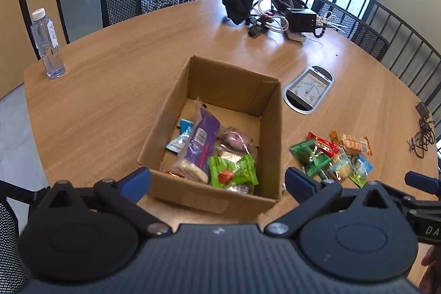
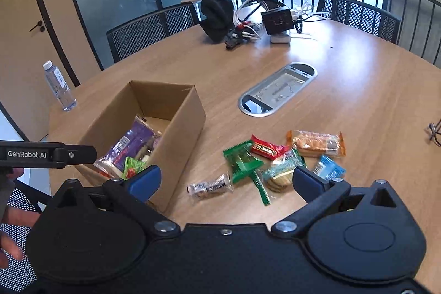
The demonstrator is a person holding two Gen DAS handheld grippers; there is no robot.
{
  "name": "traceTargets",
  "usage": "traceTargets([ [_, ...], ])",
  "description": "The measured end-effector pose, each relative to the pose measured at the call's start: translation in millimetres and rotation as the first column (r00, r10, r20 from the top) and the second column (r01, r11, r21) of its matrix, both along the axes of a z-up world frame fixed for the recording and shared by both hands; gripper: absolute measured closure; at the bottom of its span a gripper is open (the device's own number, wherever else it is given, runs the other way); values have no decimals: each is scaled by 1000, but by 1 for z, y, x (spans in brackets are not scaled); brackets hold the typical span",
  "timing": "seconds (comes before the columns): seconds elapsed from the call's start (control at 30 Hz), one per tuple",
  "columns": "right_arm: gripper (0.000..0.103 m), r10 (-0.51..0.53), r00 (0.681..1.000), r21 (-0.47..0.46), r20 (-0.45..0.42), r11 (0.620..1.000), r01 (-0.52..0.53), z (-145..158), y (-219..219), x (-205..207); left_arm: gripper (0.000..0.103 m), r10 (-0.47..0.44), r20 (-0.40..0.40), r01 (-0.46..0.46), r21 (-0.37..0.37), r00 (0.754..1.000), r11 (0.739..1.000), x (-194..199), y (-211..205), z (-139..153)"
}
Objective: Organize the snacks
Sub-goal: 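Withdraw both grippers from the box toward the remaining snacks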
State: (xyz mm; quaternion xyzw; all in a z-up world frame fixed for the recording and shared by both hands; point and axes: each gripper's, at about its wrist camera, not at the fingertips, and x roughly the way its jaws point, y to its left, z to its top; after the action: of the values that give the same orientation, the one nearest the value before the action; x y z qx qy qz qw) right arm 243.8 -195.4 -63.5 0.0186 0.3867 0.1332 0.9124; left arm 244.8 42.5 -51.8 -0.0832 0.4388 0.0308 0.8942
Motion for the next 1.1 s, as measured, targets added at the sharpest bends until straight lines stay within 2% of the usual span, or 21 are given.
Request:
traceTargets([
  [0.37,0,-55,998,-38,-3,998,55,-4,-26,-28,0,-59,-25,59,2,998,998,-18,-31,-1],
  [0.63,1,-70,998,-16,-11,997,70,-4,-46,-45,3,-132,-15,132,25,991,991,-24,-61,1],
  [0.8,1,-97,995,13,-27,995,97,-5,-61,-51,6,-185,-13,184,-5,983,983,-22,-76,0],
  [1.1,5,-157,987,33,-37,987,159,-11,-85,-53,23,-258,-10,258,-12,966,966,-10,-99,-5],
])
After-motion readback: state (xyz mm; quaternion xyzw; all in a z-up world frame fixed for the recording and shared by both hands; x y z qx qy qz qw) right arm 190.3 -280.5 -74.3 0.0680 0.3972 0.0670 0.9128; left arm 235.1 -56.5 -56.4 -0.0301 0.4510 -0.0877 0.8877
